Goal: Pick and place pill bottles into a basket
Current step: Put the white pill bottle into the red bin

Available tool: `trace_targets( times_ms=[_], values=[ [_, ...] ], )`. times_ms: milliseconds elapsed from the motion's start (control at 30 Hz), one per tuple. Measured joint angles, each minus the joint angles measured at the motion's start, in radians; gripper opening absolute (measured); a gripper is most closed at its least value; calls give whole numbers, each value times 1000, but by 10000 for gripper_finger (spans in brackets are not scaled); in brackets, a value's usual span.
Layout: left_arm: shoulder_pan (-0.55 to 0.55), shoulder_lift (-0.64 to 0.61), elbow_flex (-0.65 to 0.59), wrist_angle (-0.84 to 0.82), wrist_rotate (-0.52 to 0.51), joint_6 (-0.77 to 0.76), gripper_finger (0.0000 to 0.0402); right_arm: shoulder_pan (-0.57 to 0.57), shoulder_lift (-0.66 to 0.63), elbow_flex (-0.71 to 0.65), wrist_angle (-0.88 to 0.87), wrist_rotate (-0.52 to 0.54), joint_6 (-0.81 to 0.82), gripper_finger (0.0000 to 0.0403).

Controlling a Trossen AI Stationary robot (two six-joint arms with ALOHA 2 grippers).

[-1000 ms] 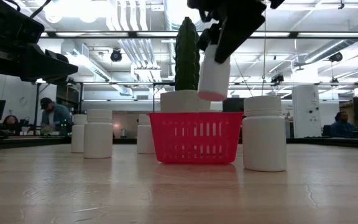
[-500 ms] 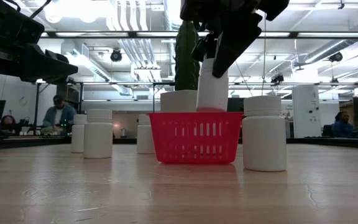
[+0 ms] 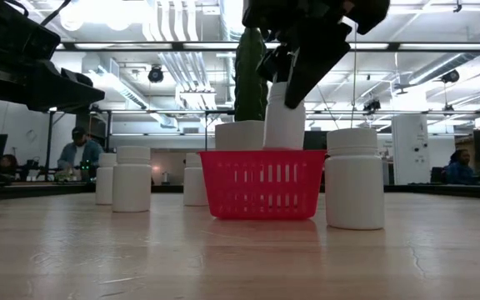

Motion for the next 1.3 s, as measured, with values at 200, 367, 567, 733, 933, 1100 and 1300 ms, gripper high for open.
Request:
trace_targets(
  times_ms=[200,367,567,733,933,1100,1300],
  values=[
    [0,14,0,0,0,0,3,12,0,0,-17,3,-137,147],
    [0,32,0,0,0,0,3,12,0,-3,-38,15,-280,147],
    [0,46,0,0,0,0,3,11,0,-3,-41,36,-434,147],
    [0,50,0,1,0,0,3,11,0,-3,-39,74,-503,147],
    [0,50,0,4,0,0,3,11,31,-2,-24,85,-570,147],
    [0,50,0,6,0,0,3,11,61,-1,-23,85,-585,147],
    [0,50,0,6,0,0,3,11,83,-1,-23,82,-614,147]
  ],
)
